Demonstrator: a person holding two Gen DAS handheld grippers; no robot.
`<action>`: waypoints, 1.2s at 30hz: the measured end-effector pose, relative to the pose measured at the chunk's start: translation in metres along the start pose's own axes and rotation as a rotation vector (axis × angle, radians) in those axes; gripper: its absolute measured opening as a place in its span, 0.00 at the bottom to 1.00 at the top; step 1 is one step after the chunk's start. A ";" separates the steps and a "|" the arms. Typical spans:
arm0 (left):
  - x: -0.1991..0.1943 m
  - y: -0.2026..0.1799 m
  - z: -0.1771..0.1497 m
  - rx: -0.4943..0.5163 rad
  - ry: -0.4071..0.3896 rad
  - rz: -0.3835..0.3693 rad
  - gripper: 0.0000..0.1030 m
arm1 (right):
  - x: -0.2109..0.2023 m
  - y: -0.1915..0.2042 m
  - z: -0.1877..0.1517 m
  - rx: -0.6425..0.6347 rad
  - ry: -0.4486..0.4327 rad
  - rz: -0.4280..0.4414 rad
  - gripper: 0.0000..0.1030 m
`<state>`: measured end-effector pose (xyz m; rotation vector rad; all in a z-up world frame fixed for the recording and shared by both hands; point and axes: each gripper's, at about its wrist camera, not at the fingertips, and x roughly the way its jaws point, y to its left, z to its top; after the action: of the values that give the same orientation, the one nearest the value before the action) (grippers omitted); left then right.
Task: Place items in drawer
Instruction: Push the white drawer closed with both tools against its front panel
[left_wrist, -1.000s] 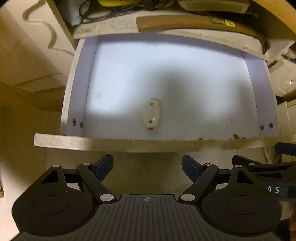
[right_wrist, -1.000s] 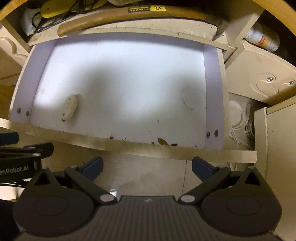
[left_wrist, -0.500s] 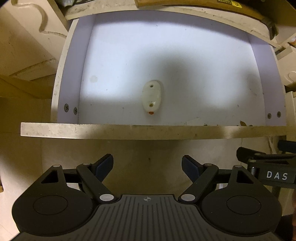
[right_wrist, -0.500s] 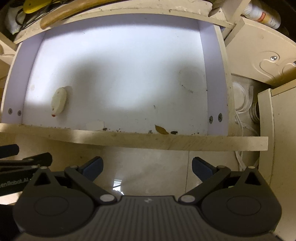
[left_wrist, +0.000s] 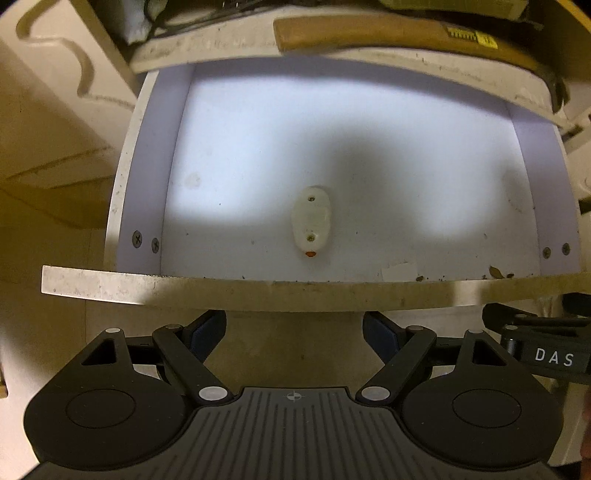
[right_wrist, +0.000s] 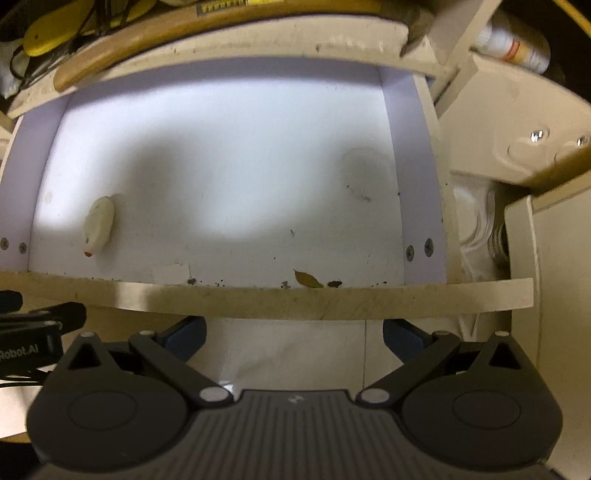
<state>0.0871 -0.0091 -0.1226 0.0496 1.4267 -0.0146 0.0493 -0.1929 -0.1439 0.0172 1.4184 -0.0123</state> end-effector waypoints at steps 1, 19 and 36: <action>0.000 0.000 0.002 0.001 -0.009 0.002 0.79 | -0.001 0.000 0.002 -0.001 -0.009 -0.001 0.99; 0.012 -0.003 0.033 -0.009 -0.048 0.011 0.79 | 0.009 0.002 0.034 -0.003 -0.044 -0.011 0.99; 0.023 -0.005 0.083 -0.023 -0.075 -0.005 0.79 | 0.014 0.001 0.088 -0.003 -0.076 -0.010 0.99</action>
<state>0.1721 -0.0176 -0.1340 0.0264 1.3517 -0.0045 0.1381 -0.1937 -0.1449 0.0065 1.3420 -0.0190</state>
